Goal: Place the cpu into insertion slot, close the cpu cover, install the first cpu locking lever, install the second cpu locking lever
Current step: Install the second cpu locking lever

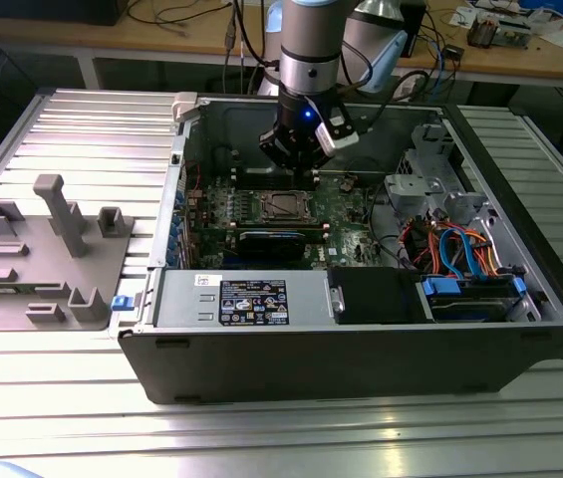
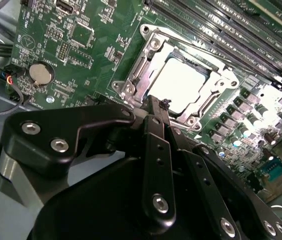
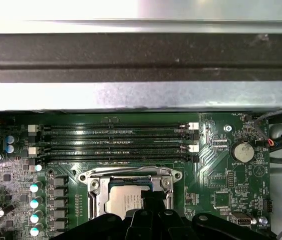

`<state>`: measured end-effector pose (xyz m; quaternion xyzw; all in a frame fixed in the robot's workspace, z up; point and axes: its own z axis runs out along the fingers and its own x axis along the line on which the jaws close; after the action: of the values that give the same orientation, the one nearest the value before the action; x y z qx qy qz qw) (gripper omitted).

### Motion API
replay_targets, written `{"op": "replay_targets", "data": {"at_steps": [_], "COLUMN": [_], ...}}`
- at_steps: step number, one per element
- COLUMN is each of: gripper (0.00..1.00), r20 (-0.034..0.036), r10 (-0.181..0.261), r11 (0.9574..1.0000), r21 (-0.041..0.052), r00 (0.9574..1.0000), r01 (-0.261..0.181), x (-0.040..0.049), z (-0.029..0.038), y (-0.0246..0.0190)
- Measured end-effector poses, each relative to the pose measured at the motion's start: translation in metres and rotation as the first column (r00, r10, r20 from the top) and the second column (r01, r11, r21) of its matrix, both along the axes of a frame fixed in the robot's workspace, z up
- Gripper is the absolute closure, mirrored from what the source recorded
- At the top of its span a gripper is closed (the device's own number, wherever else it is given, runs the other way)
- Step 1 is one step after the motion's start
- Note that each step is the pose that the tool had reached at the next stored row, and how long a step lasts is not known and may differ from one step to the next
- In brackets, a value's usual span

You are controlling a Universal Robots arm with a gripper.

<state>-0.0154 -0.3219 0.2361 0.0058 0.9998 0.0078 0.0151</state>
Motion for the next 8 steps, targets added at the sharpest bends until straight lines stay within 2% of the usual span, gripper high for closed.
{"op": "replay_targets", "data": {"at_steps": [8], "gripper": [0.89], "r20": [0.0001], "r10": [0.000], "r11": [1.0000], "r21": [0.0000], "r00": [1.0000], "r01": [0.000], "x": [-0.0001], "z": [-0.0001], "y": [-0.0061]}}
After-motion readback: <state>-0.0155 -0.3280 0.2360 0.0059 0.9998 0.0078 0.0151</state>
